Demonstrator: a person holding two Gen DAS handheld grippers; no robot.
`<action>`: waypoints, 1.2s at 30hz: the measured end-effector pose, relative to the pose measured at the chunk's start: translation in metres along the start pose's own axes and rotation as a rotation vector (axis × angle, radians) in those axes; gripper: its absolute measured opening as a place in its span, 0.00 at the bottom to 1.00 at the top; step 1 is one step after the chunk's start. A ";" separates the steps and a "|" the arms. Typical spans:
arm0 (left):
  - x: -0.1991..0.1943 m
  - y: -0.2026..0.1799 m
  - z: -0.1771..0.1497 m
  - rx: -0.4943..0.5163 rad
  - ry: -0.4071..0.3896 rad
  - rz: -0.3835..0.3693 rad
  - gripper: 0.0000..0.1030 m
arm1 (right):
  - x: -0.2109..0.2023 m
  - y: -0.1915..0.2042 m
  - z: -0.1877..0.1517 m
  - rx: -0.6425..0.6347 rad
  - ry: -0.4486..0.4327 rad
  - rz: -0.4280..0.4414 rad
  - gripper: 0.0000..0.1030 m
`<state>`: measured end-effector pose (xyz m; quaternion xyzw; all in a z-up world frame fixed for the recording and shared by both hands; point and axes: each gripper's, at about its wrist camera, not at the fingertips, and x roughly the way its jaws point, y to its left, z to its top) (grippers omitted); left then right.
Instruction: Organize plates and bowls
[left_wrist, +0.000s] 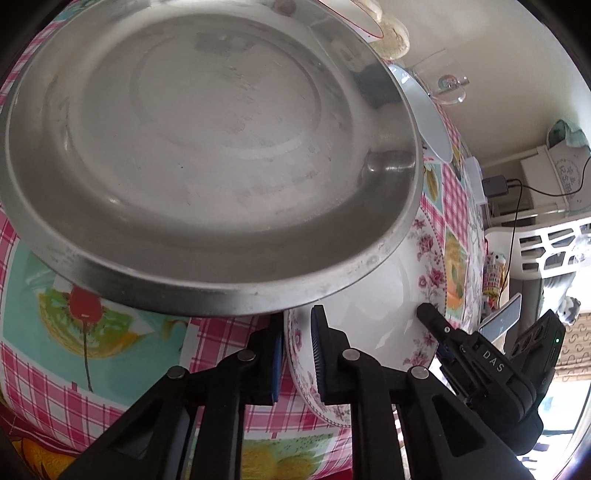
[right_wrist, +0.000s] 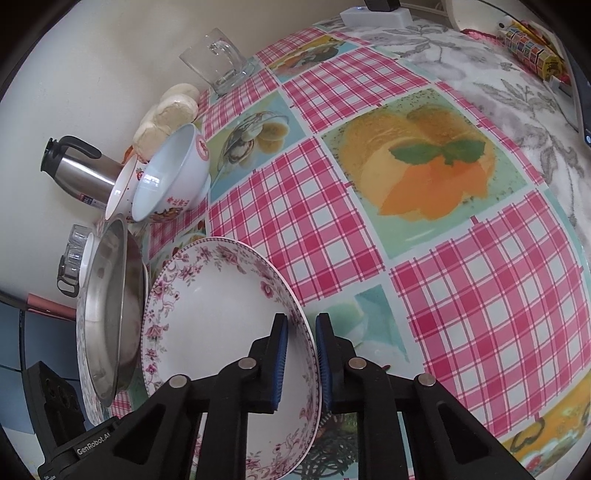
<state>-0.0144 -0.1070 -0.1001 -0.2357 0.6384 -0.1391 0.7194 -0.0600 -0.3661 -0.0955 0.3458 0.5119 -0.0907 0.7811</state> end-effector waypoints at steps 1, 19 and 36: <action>0.000 0.000 0.000 -0.003 -0.004 0.001 0.14 | 0.000 -0.001 0.000 0.003 0.001 0.003 0.17; 0.017 -0.033 -0.012 0.125 0.011 0.024 0.11 | -0.017 -0.035 -0.001 0.094 -0.026 0.010 0.16; 0.025 -0.050 -0.010 0.217 0.048 0.005 0.11 | -0.033 -0.051 -0.003 0.104 -0.064 -0.047 0.15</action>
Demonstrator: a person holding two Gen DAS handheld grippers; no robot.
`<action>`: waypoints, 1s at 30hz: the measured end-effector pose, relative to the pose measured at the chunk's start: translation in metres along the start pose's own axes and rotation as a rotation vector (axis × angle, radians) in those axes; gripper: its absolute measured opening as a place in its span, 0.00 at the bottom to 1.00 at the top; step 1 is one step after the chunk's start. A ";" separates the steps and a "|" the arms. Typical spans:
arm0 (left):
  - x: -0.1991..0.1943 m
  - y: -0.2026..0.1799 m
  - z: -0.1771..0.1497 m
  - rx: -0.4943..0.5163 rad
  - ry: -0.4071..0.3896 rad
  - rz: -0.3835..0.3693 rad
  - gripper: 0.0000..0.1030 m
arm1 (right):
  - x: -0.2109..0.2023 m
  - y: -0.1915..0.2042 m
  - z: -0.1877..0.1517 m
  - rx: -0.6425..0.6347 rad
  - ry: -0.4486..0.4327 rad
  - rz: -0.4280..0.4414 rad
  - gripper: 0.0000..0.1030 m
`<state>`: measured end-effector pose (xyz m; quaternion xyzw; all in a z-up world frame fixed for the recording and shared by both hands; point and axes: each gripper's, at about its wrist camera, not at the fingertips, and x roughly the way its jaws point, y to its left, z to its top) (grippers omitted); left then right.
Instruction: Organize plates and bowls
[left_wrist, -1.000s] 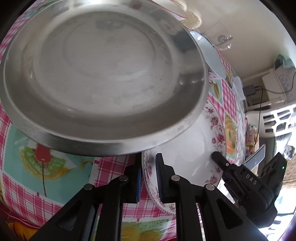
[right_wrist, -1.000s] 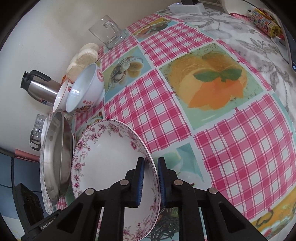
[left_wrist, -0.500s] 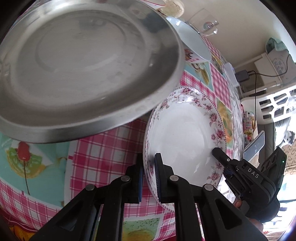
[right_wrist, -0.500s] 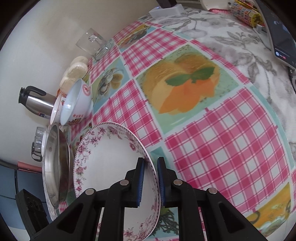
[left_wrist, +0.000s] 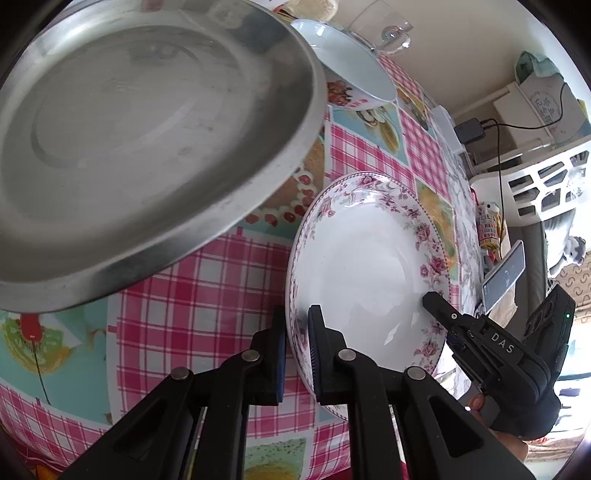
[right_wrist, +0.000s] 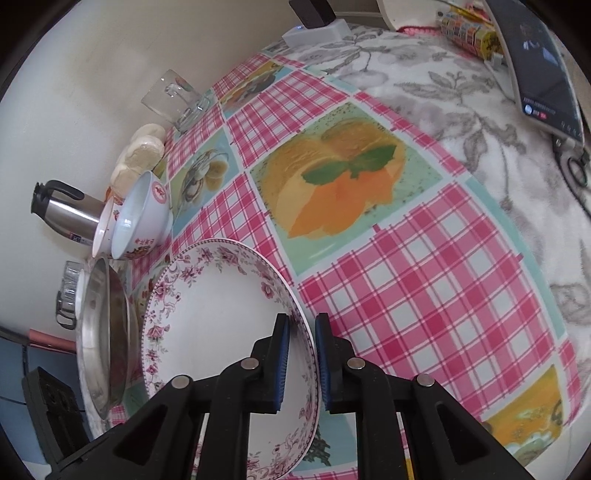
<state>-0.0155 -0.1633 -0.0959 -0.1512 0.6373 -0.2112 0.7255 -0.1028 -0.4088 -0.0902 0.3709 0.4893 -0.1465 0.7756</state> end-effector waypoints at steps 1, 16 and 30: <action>0.000 0.000 0.000 0.005 -0.001 0.000 0.11 | -0.001 0.000 0.000 -0.006 -0.005 -0.008 0.15; -0.020 -0.019 0.007 0.090 -0.069 -0.031 0.13 | -0.021 0.002 0.001 -0.020 -0.076 0.008 0.15; -0.078 -0.033 0.016 0.185 -0.254 -0.102 0.14 | -0.067 0.029 0.001 -0.075 -0.296 0.093 0.15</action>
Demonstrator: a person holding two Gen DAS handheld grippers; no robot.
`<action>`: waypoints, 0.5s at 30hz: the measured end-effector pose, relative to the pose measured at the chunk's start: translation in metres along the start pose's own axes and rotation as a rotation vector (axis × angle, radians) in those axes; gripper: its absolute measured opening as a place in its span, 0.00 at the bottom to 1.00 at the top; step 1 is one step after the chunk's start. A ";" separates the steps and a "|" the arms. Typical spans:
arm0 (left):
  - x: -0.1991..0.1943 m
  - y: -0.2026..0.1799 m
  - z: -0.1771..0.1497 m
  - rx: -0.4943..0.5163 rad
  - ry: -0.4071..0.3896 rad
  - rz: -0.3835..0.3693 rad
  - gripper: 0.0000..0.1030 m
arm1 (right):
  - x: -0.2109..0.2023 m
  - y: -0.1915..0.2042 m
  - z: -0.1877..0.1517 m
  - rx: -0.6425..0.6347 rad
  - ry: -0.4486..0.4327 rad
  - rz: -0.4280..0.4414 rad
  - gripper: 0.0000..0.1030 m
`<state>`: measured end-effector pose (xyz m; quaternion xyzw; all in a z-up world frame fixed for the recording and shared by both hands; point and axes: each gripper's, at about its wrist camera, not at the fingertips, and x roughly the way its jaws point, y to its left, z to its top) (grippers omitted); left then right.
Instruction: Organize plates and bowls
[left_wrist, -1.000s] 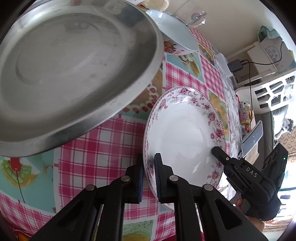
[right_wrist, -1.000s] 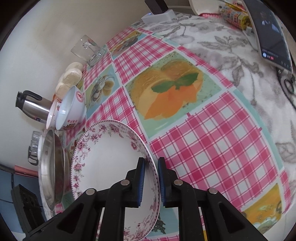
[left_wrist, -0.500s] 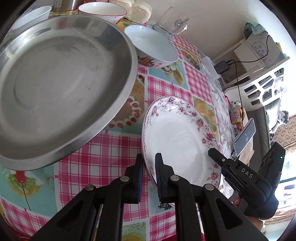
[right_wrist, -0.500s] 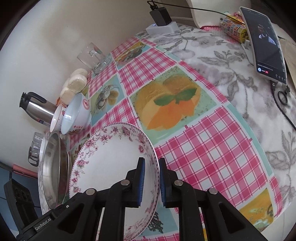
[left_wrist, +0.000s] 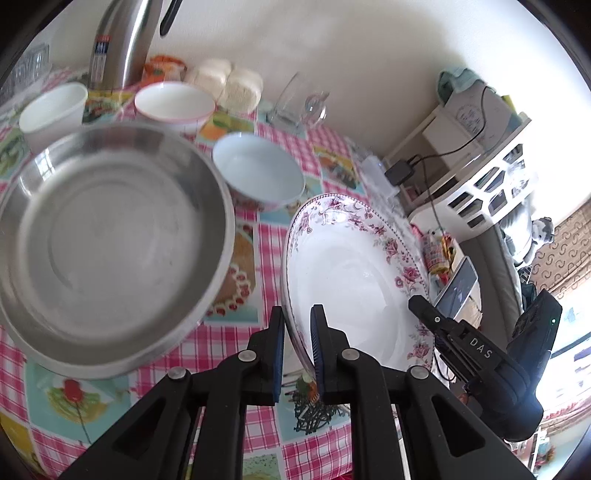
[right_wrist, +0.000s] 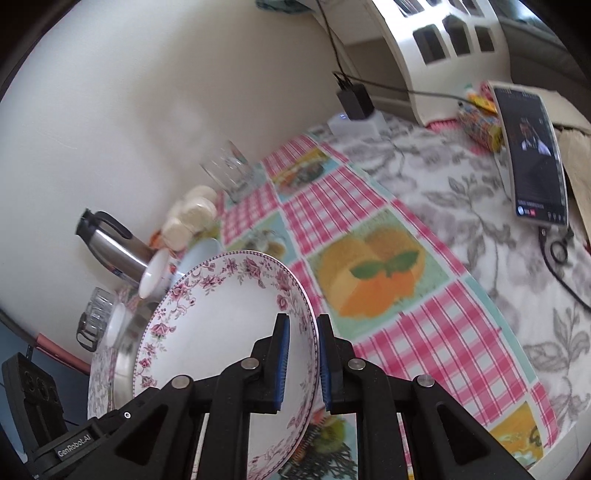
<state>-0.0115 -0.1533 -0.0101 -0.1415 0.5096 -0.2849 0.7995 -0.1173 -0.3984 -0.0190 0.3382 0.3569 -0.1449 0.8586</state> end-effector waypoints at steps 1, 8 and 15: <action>-0.004 0.001 0.002 0.005 -0.012 -0.001 0.14 | -0.001 0.005 0.001 -0.006 -0.006 0.004 0.15; -0.022 0.011 0.010 0.015 -0.054 0.001 0.14 | 0.001 0.028 -0.002 -0.032 -0.018 0.026 0.15; -0.031 0.024 0.018 0.004 -0.078 0.015 0.14 | 0.002 0.048 -0.005 -0.047 -0.027 0.054 0.15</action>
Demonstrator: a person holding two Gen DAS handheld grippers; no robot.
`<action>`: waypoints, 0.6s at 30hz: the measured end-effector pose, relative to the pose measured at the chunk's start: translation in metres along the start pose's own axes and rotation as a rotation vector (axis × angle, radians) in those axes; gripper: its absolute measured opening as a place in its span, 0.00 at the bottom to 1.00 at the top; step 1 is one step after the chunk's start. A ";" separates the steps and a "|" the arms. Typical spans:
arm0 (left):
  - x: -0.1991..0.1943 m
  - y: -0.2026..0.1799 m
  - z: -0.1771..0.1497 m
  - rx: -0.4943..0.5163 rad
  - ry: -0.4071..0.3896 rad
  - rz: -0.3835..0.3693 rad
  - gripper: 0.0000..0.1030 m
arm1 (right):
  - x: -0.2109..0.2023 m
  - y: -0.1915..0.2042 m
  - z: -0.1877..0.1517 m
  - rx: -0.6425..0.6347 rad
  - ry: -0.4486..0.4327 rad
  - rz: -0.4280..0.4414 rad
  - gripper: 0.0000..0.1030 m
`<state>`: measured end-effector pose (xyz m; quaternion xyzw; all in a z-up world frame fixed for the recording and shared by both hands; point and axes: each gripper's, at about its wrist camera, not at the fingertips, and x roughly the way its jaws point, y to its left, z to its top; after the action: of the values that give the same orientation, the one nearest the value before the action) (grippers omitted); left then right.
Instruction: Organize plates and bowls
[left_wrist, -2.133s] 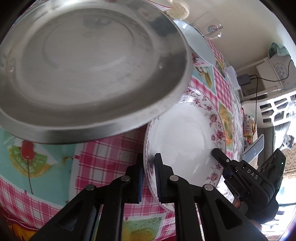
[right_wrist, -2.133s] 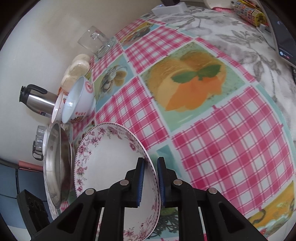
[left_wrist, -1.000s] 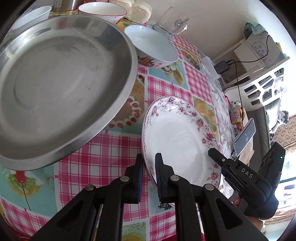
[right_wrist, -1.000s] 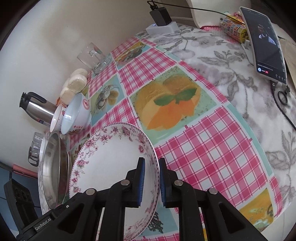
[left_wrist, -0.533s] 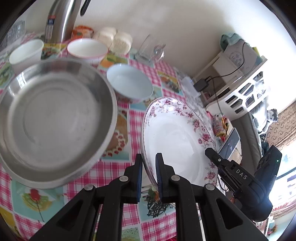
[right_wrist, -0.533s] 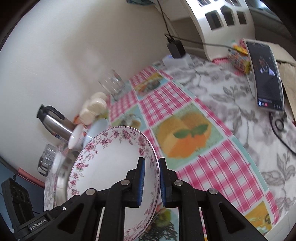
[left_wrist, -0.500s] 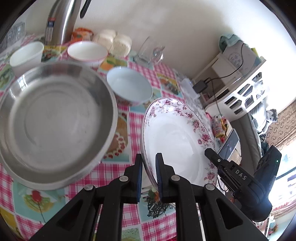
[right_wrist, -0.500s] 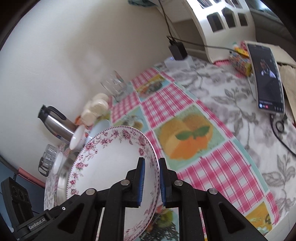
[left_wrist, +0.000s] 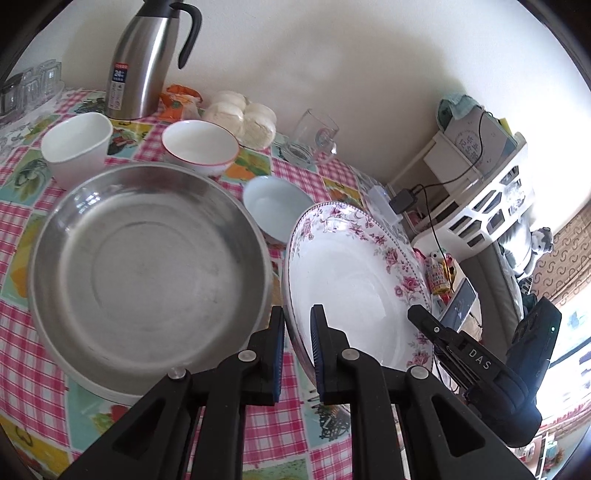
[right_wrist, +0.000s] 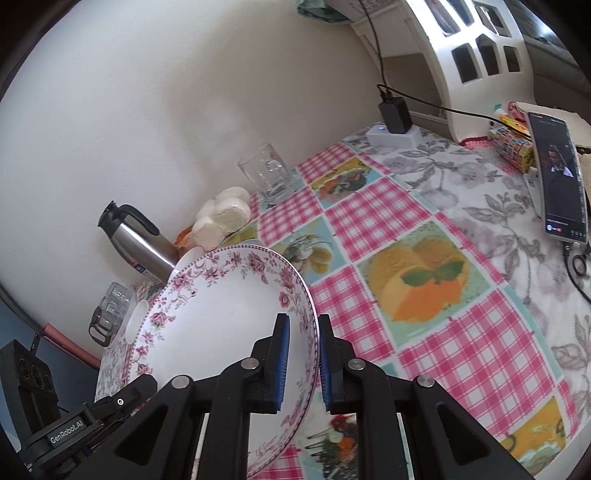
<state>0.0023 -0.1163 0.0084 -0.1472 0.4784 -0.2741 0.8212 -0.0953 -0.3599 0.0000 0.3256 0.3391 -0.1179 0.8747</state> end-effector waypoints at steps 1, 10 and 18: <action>-0.002 0.003 0.002 -0.003 -0.005 0.002 0.14 | 0.001 0.004 -0.001 0.000 -0.001 0.005 0.15; -0.018 0.038 0.014 -0.061 -0.041 0.028 0.14 | 0.014 0.037 -0.009 -0.026 0.019 0.028 0.15; -0.030 0.068 0.022 -0.100 -0.062 0.060 0.14 | 0.032 0.068 -0.021 -0.060 0.056 0.044 0.15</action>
<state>0.0311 -0.0443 0.0063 -0.1822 0.4701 -0.2203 0.8351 -0.0530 -0.2940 -0.0001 0.3096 0.3597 -0.0794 0.8766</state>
